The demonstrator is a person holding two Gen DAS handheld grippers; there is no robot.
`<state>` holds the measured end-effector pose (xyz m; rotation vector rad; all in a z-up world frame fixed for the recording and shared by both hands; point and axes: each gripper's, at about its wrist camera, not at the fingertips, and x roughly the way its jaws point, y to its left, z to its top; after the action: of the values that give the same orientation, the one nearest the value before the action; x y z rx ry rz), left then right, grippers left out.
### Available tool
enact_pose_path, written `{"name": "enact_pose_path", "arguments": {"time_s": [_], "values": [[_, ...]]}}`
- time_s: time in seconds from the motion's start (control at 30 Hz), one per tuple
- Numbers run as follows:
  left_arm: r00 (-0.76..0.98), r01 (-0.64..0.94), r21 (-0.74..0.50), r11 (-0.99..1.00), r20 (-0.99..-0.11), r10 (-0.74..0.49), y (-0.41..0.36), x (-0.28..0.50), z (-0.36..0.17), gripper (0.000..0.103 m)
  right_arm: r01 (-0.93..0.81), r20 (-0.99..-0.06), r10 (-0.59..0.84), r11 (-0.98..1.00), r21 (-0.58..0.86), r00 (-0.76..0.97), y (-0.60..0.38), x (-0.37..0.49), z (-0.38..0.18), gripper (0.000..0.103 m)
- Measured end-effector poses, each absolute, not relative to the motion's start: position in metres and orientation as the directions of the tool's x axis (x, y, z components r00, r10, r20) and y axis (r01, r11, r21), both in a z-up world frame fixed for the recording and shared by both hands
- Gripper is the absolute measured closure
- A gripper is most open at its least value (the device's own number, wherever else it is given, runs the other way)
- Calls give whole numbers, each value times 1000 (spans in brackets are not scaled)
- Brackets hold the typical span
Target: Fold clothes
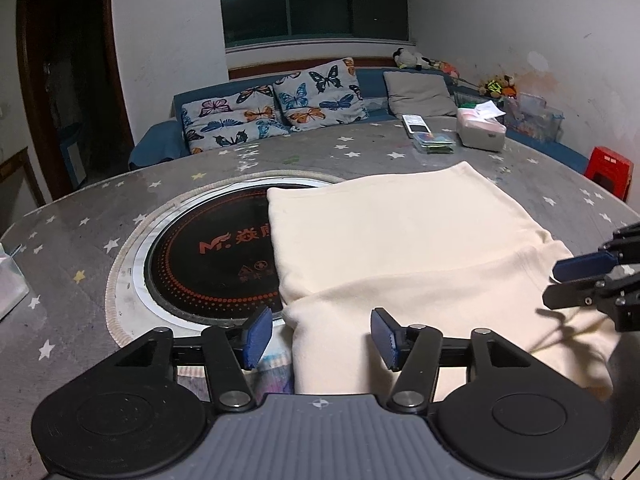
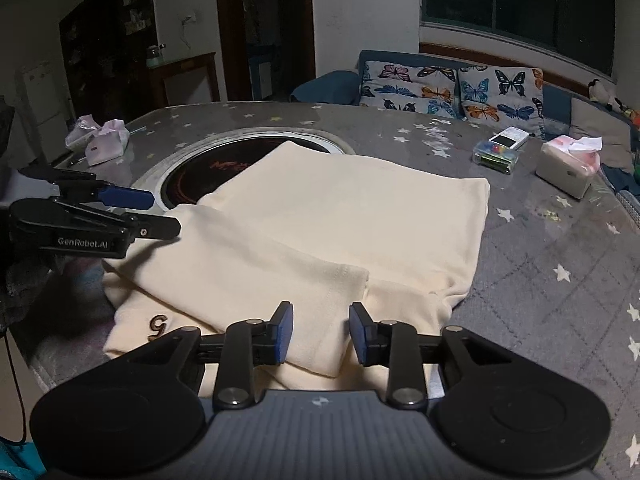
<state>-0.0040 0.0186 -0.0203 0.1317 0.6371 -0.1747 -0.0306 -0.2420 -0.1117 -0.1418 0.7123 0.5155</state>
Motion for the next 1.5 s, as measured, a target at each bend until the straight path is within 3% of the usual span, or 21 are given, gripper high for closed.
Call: {"name": "enact_pose_path", "arguments": {"time_s": [0.73, 1.23, 1.5], "values": [[794, 249, 140, 958, -596, -119, 8, -39, -19, 24, -489, -660, 387, 872, 34, 644, -243, -47, -110, 59], [802, 295, 186, 937, -581, -137, 4, -65, -17, 20, -490, -634, 383, 872, 9, 671, -249, -68, -99, 52], [798, 433, 264, 862, -557, -230, -4, -101, -25, 21, -487, -635, 373, 874, -6, 677, -254, -79, -98, 52]]}}
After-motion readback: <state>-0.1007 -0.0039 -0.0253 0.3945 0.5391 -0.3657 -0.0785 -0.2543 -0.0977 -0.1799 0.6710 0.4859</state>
